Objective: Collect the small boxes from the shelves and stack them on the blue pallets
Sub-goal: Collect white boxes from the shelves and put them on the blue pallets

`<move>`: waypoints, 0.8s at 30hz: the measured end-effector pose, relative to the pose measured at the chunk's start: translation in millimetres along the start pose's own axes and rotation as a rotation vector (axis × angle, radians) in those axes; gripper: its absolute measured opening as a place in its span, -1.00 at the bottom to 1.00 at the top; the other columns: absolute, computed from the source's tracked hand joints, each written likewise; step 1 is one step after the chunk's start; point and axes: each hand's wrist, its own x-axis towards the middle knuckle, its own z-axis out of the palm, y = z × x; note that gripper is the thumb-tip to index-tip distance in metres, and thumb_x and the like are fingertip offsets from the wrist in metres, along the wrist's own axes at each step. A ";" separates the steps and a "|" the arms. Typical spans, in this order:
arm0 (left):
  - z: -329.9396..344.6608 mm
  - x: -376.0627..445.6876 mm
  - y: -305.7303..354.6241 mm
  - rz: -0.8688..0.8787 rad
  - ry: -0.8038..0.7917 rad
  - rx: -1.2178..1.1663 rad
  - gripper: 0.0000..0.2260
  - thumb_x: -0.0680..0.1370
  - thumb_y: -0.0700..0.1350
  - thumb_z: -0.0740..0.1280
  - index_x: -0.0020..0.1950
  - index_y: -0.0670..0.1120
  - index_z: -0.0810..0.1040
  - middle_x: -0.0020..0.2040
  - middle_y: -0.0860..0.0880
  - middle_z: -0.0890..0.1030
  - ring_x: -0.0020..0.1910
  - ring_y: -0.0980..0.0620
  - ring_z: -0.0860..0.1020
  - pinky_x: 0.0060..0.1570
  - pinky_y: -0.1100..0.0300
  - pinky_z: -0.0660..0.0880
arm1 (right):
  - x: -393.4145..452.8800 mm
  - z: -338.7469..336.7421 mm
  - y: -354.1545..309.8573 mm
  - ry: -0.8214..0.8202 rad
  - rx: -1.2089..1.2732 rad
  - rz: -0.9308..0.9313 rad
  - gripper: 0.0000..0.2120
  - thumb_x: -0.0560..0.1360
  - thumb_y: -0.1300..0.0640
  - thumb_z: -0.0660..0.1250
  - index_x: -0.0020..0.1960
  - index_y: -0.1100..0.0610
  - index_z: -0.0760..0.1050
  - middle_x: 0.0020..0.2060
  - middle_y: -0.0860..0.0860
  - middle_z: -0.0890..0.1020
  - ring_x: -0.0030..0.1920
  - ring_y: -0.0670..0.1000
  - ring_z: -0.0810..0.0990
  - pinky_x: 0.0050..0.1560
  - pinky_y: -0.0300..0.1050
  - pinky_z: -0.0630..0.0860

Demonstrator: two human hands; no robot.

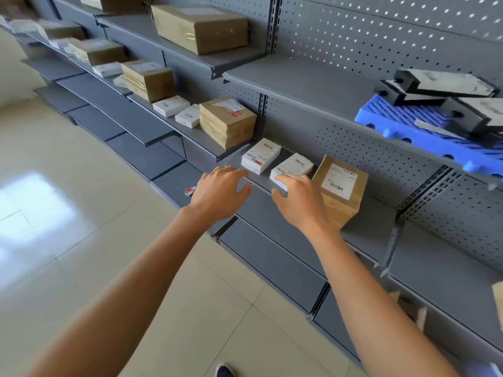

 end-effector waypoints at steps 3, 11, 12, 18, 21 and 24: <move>5.6 10.6 -15.5 0.015 -0.009 -0.011 -0.63 0.66 0.11 0.21 0.43 0.04 0.49 0.39 0.00 0.53 0.35 -0.06 0.49 0.23 -0.04 0.48 | 11.5 12.4 -3.7 -0.019 0.004 0.035 -0.59 0.60 0.01 0.29 0.42 0.09 0.47 0.31 0.04 0.58 0.35 0.14 0.46 0.23 0.17 0.52; 50.8 66.3 -40.5 0.034 -0.068 -0.047 -0.64 0.66 0.09 0.23 0.43 0.05 0.48 0.41 0.03 0.52 0.38 -0.06 0.46 0.28 -0.10 0.49 | 50.8 53.1 28.9 -0.051 0.018 0.154 -0.57 0.60 0.01 0.29 0.44 0.08 0.43 0.36 0.01 0.53 0.38 0.10 0.40 0.27 0.12 0.47; 57.7 77.4 -42.2 0.035 -0.079 -0.043 -0.64 0.65 0.09 0.23 0.43 0.05 0.48 0.41 0.02 0.52 0.39 -0.06 0.45 0.28 -0.11 0.49 | 57.7 59.6 35.8 -0.053 0.025 0.167 -0.57 0.60 0.01 0.29 0.45 0.07 0.42 0.38 0.00 0.51 0.38 0.10 0.39 0.27 0.13 0.47; 90.4 143.7 -47.0 0.070 -0.157 -0.014 -0.63 0.64 0.12 0.24 0.44 0.07 0.47 0.44 0.04 0.49 0.43 -0.05 0.41 0.32 -0.14 0.46 | 103.2 91.1 76.6 -0.065 0.070 0.246 -0.55 0.60 0.01 0.28 0.47 0.06 0.39 0.44 0.00 0.44 0.43 0.11 0.35 0.34 0.12 0.43; 101.1 167.5 -51.8 0.074 -0.194 0.000 -0.61 0.65 0.12 0.24 0.46 0.08 0.44 0.47 0.04 0.45 0.46 -0.05 0.36 0.35 -0.13 0.39 | 123.3 104.8 89.7 -0.075 0.092 0.285 -0.54 0.59 0.01 0.29 0.46 0.08 0.40 0.43 0.02 0.45 0.43 0.11 0.35 0.35 0.13 0.42; 109.6 185.8 -60.1 0.078 -0.220 0.006 -0.60 0.65 0.10 0.24 0.48 0.08 0.42 0.49 0.03 0.42 0.48 -0.07 0.33 0.38 -0.14 0.35 | 138.4 116.5 95.1 -0.094 0.110 0.322 -0.53 0.59 0.00 0.30 0.47 0.07 0.40 0.45 0.02 0.44 0.44 0.12 0.34 0.35 0.14 0.43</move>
